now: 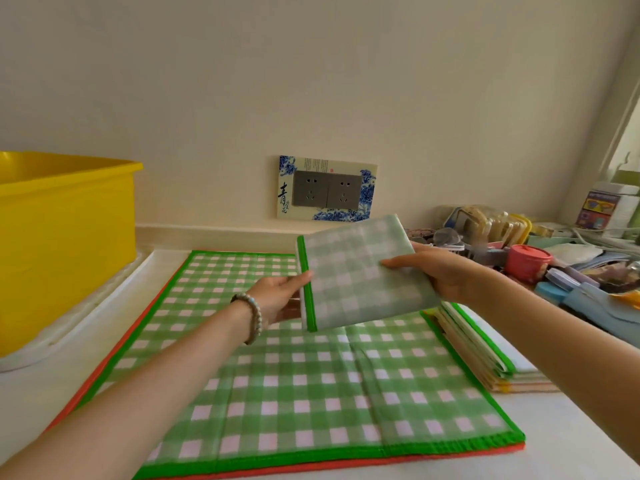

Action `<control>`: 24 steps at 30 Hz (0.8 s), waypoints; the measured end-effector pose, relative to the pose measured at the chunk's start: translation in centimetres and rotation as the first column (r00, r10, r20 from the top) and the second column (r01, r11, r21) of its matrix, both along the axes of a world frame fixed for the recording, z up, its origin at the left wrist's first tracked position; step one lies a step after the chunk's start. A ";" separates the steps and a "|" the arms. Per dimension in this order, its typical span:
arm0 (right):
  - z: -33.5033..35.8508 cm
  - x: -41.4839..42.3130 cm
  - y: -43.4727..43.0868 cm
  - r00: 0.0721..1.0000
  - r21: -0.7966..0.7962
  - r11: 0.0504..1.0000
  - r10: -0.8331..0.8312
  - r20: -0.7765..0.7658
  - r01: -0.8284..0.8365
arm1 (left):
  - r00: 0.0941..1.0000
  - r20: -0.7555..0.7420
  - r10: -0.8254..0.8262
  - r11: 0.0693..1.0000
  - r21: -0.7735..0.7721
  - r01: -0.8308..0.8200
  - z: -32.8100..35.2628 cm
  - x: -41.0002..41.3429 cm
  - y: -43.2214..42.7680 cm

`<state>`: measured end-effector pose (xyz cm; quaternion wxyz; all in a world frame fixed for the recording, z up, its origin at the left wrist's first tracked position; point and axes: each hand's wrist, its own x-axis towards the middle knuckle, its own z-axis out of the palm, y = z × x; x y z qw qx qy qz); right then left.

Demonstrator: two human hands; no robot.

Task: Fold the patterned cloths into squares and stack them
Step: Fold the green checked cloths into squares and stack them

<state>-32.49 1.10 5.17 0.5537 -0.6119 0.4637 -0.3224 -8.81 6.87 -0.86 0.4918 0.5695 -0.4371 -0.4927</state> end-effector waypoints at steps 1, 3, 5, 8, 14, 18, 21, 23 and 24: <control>0.6 -1.5 0.1 1.000 -0.012 1.000 -0.016 -0.009 0.016 | 0.992 -0.128 -0.007 1.000 -0.005 0.007 0.6 -1.3 -0.3; 1.7 -4.6 0.4 0.997 -0.020 0.998 -0.063 -0.041 0.063 | 0.976 -0.215 -0.041 0.999 -0.020 0.038 1.4 -4.1 -1.1; 2.4 -7.8 0.5 0.990 -0.012 0.993 -0.115 -0.085 0.114 | 0.960 -0.261 -0.095 0.995 -0.037 0.089 1.9 -7.0 -1.8; 2.8 -12.4 0.6 0.971 0.012 0.982 -0.185 -0.152 0.189 | 0.929 -0.324 -0.178 0.984 -0.042 0.174 2.1 -11.7 -2.7; 2.1 -19.0 0.3 0.894 0.069 0.935 -0.311 -0.322 0.349 | 0.910 -0.296 -0.291 0.948 0.036 0.315 0.3 -19.0 -4.0; -0.2 -20.8 -0.2 0.867 0.105 0.919 -0.314 -0.386 0.379 | 0.931 -0.232 -0.282 0.946 0.094 0.310 -1.5 -21.2 -4.7; -1.8 -21.7 -1.3 0.858 0.149 0.907 -0.305 -0.414 0.395 | 0.943 -0.201 -0.266 0.950 0.112 0.292 -2.3 -21.9 -4.8; -2.5 -21.9 -1.7 0.860 0.164 0.907 -0.293 -0.417 0.388 | 0.950 -0.164 -0.265 0.951 0.116 0.285 -2.7 -22.1 -4.9; -2.7 -22.1 -2.0 0.860 0.169 0.908 -0.284 -0.423 0.383 | 0.953 -0.147 -0.265 0.952 0.115 0.282 -2.8 -22.1 -5.0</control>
